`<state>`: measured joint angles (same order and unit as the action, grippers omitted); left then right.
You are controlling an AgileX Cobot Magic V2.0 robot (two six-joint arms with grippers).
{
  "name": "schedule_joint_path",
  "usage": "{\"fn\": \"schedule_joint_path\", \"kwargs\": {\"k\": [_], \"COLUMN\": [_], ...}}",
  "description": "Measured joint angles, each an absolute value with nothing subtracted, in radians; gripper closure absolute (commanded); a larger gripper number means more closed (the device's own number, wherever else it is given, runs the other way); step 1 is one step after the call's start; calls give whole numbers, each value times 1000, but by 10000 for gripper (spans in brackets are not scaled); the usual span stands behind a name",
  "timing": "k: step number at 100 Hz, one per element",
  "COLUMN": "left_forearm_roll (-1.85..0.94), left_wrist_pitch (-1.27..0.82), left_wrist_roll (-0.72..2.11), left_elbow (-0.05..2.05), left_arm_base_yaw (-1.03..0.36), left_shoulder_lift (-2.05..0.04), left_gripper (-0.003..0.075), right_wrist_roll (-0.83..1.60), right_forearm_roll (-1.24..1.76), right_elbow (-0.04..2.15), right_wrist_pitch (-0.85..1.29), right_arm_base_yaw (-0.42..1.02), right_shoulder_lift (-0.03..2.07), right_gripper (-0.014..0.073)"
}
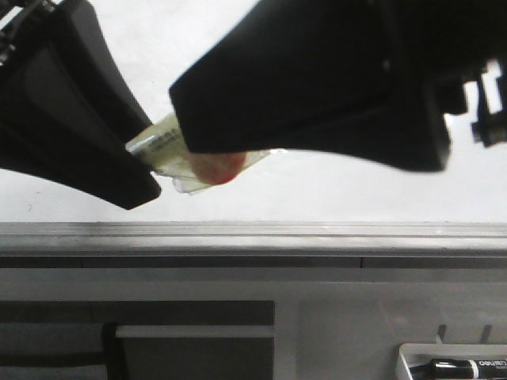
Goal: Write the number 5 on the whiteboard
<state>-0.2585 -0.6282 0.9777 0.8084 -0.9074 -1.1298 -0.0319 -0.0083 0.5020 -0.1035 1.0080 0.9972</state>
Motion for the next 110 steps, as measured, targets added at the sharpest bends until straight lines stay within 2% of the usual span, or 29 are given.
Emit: {"fn": "schedule_joint_path", "kwargs": {"k": [15,46,49,59,68,73,85,92,98,110], "left_forearm_roll": [-290,-309,-309,-309,-305,-301,-300,-302,-300,-288], "left_wrist_pitch": [-628,-637,-639,-639,-631,-624,-593,-577,-570,-570], "left_wrist_roll": [992,997,997,997,991,982,917,869,827,729], "left_elbow": [808,808,808,808,808,808,806,806,806,806], "left_arm_base_yaw": [-907,-907,-907,-907,-907,-907,-905,-898,-884,-846], "left_shoulder_lift": [-1130,-1130,-1130,-1130,-1130,-1130,-1108,-1076,-1042,-938], "left_gripper": [741,741,741,731,640,557,293,193,185,261], "right_wrist_roll": [-32,-31,-29,-28,-28,-28,-32,-34,-34,-34], "right_forearm_roll": [-8,-14,-17,-21,-21,-23,-18,-17,-17,-18], "right_elbow": [502,502,502,502,502,502,503,503,505,543], "right_wrist_pitch": [-119,-123,-120,-119,-117,-117,-117,-105,-80,38], "right_arm_base_yaw": [1010,1010,1010,1010,1010,1010,1010,1010,1010,1010], "right_shoulder_lift": [1013,1013,1013,1013,1013,1013,1013,1013,1013,1013], "right_gripper": [230,636,662,662,662,662,662,662,662,648]}}
